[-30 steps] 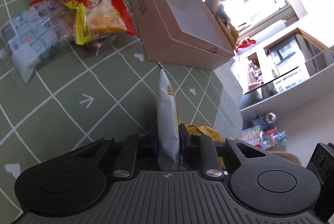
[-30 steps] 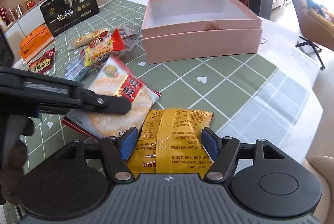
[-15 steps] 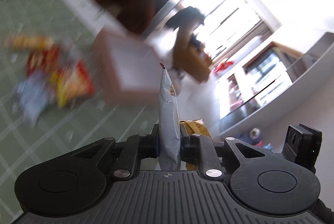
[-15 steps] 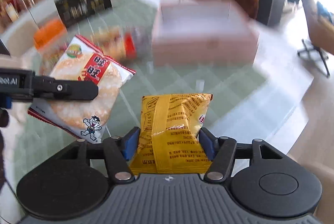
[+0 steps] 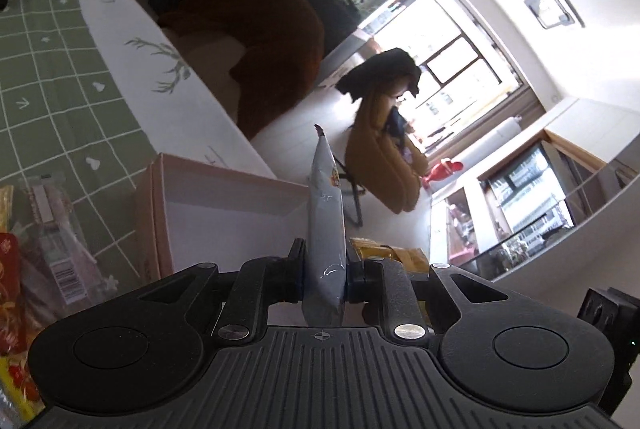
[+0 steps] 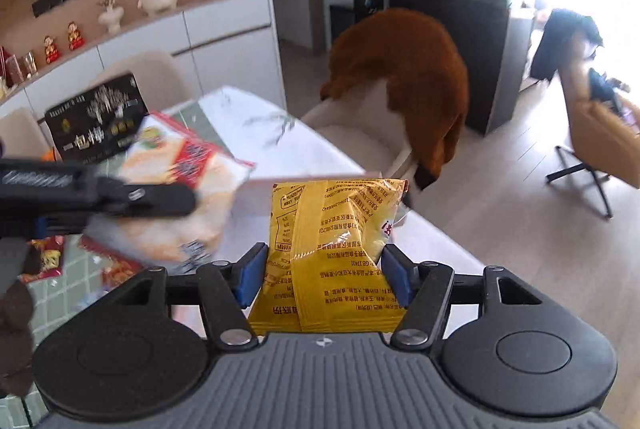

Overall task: Organize snacks
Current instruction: 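Lower both packets into the pink box and open both tools, then grasp the round cake in clear wrap with the right tool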

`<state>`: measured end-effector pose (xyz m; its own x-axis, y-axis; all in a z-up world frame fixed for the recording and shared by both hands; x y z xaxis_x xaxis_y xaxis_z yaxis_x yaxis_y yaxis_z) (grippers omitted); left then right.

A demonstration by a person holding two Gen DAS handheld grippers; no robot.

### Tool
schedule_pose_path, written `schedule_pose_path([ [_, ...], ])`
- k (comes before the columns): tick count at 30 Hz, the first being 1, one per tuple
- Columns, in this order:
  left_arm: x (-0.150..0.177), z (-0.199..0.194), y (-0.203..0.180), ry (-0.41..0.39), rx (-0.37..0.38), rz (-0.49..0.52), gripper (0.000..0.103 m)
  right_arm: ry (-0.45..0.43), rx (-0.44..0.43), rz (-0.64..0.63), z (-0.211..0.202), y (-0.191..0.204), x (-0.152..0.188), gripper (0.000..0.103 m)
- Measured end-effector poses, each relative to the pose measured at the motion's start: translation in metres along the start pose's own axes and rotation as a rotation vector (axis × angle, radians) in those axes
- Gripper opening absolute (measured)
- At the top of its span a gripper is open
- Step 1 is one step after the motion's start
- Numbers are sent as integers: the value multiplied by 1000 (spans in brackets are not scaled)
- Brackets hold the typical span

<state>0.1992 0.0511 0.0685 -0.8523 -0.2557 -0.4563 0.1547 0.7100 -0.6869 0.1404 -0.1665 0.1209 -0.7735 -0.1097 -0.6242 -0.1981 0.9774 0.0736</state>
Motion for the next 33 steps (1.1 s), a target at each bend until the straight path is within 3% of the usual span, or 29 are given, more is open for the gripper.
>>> schedule_pose_path([
  [4,-20,16,25,6,-128,12,24,67,-19,7,58,-5,-7,63],
  [8,-19,-26,39,-54,-200,21,24,143,-43,-16,93,-4,-14,64],
  [14,7,-81,83,-28,-423,28,24,153,-79,18,90,-4,-7,64],
  [20,65,-102,109,31,-560,35,24,136,-148,-48,60,48,6,66],
  [24,94,-118,110,63,-569,43,24,140,-167,-178,57,111,9,67],
  [28,114,-135,112,61,-571,28,24,188,-218,-230,72,169,2,70],
  [31,121,-149,117,40,-507,-19,24,250,-205,-223,104,203,-4,70],
  [32,123,-154,119,24,-495,-30,24,263,-187,-226,114,211,-4,68],
  [33,124,-161,121,2,-481,-43,24,274,-163,-232,121,217,-3,59],
])
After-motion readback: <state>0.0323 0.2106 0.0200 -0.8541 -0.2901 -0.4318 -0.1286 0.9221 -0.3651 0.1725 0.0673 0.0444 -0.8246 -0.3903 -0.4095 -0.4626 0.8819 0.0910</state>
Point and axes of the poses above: each gripper's, at about its wrist camera, not at the fingertips, and z roughly the way its jaws point, y to its left, x to its underside, the point moved 2 cm from there along z, roughly the way its jaws point, and after that the axes turned 8 degrees about y, right-handed, at the moved point
